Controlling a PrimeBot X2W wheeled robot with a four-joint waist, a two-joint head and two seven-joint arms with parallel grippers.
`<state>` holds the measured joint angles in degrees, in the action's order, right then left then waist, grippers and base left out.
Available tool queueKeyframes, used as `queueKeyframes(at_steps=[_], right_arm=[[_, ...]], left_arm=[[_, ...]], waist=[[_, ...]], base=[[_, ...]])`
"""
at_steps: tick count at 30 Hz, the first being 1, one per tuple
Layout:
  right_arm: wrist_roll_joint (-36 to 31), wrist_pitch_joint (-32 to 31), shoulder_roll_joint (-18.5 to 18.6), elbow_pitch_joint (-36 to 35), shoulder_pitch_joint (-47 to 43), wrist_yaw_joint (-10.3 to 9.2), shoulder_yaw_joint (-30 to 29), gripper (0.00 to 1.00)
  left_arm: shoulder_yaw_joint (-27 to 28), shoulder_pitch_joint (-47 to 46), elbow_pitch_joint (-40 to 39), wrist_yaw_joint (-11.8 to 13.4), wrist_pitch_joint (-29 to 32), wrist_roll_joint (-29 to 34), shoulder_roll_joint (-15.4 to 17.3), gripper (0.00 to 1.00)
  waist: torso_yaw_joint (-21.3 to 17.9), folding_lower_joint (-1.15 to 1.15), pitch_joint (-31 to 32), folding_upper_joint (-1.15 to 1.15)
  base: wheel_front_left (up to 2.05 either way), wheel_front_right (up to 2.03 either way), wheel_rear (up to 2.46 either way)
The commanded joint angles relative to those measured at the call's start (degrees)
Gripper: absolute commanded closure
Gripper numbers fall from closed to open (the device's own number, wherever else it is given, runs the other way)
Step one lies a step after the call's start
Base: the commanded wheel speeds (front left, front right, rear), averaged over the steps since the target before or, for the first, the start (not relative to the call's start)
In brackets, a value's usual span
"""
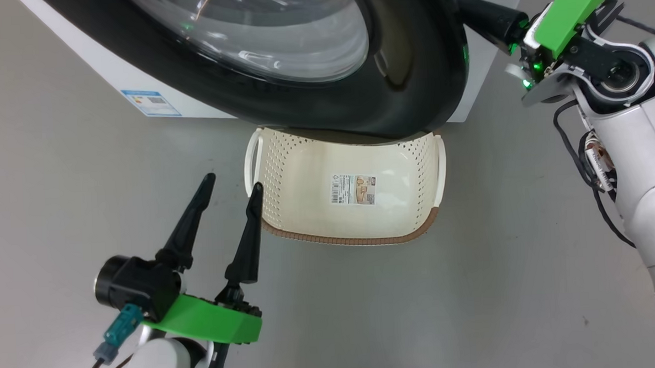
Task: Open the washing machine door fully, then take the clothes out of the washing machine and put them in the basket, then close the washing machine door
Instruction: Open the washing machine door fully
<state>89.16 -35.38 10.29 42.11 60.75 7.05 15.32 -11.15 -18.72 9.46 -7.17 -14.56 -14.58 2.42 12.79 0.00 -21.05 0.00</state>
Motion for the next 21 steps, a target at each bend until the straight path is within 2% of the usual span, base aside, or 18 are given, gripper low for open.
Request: queueKeyframes(at_steps=[1,9,10,11,12,13,21], right_arm=[[-0.4,-0.3,-1.5,-1.6,-1.0,0.44,0.5,1.00],[-1.4,2.9,-1.8,-1.3,-1.0,0.44,0.2,0.99],[-1.8,3.9,-1.8,-1.4,-1.0,0.44,0.2,0.81],[-2.2,5.0,-1.8,-1.3,-1.0,0.44,0.1,0.52],[-2.3,6.2,-1.9,-1.1,-1.1,0.44,-0.2,0.34],[-2.3,7.2,-1.9,-1.1,-1.2,0.44,-0.5,0.00],[-6.1,20.0,-0.1,-6.0,-4.8,0.44,-1.4,0.00]], left_arm=[[1.8,0.4,-1.2,-0.3,-0.4,0.6,1.4,0.00],[2.4,0.4,-1.3,-0.3,-0.4,0.3,1.5,0.00],[2.4,0.3,-1.3,-0.3,-0.4,0.3,1.5,0.00],[2.3,0.2,-1.3,-0.3,-0.4,0.2,1.4,0.00],[2.2,0.0,-1.2,-0.3,-0.4,0.1,1.4,0.00],[2.2,-0.1,-1.1,-0.3,-0.4,0.0,1.4,0.00],[2.4,-1.1,-0.8,-0.3,-0.4,-0.2,1.3,0.00]], waist=[[-0.2,0.00,0.1,0.00],[-1.2,0.00,-0.5,0.00],[-1.3,0.00,-0.7,0.00],[-1.5,0.00,-0.9,0.00],[-1.6,0.00,-1.0,0.00],[-1.7,0.00,-1.1,0.00],[-2.8,0.00,-2.0,0.00]], base=[[0.00,0.00,0.00],[0.00,0.00,0.00],[0.00,0.00,0.00],[0.00,0.00,0.00],[0.00,0.00,0.00],[0.00,0.00,0.00],[0.00,0.00,0.00]])
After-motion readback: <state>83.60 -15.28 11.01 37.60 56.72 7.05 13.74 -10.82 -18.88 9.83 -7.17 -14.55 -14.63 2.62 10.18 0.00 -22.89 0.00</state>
